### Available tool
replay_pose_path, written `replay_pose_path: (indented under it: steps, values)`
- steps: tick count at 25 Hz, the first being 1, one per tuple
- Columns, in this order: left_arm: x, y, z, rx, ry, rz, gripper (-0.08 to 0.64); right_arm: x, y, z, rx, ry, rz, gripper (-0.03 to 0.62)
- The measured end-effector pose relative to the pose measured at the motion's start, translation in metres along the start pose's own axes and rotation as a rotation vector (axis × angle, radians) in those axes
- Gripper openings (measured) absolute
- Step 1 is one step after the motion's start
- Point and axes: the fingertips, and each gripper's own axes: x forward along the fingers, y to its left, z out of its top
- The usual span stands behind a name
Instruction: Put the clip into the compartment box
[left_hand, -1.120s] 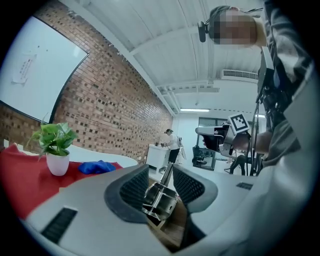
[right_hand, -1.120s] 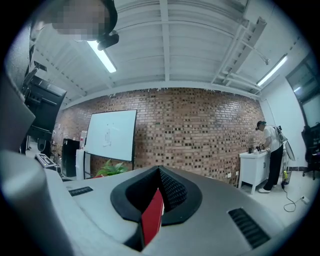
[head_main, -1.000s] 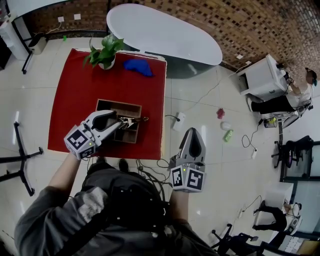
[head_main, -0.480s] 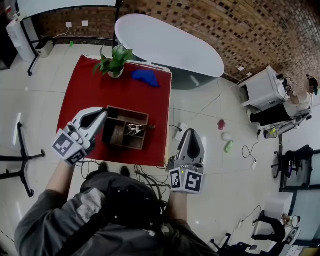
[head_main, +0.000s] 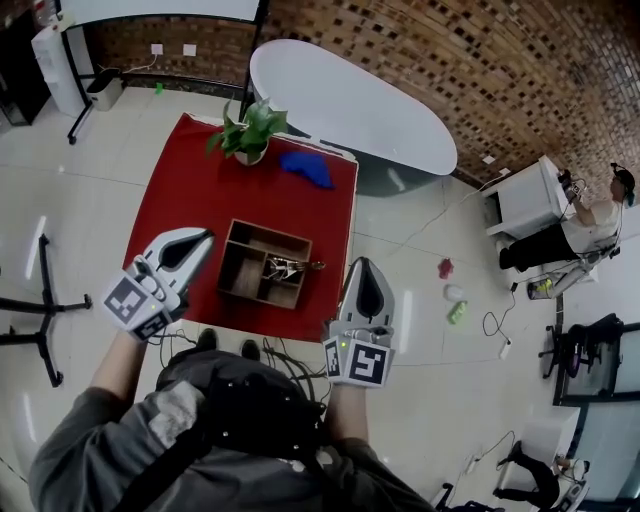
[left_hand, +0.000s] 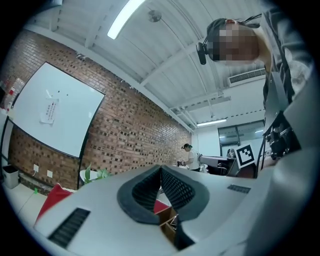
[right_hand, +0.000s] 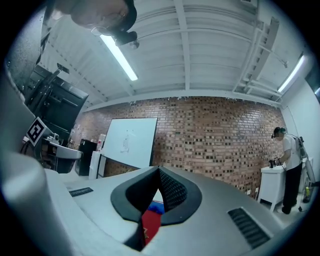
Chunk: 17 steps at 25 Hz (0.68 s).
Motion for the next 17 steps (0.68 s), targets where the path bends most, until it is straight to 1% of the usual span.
replay_pose_path:
  steps: [3, 12, 17]
  values:
    - [-0.01, 0.002, 0.0, -0.007, 0.005, 0.008, 0.038, 0.001, 0.01, 0.0, -0.003, 0.007, 0.01, 0.023]
    - [-0.016, -0.002, 0.007, -0.005, 0.007, 0.003, 0.038, -0.003, 0.014, 0.002, -0.011, 0.021, 0.018, 0.023]
    - [-0.014, -0.006, 0.001, 0.005, 0.025, -0.019, 0.038, -0.005, 0.014, 0.0, -0.015, 0.031, 0.011, 0.023]
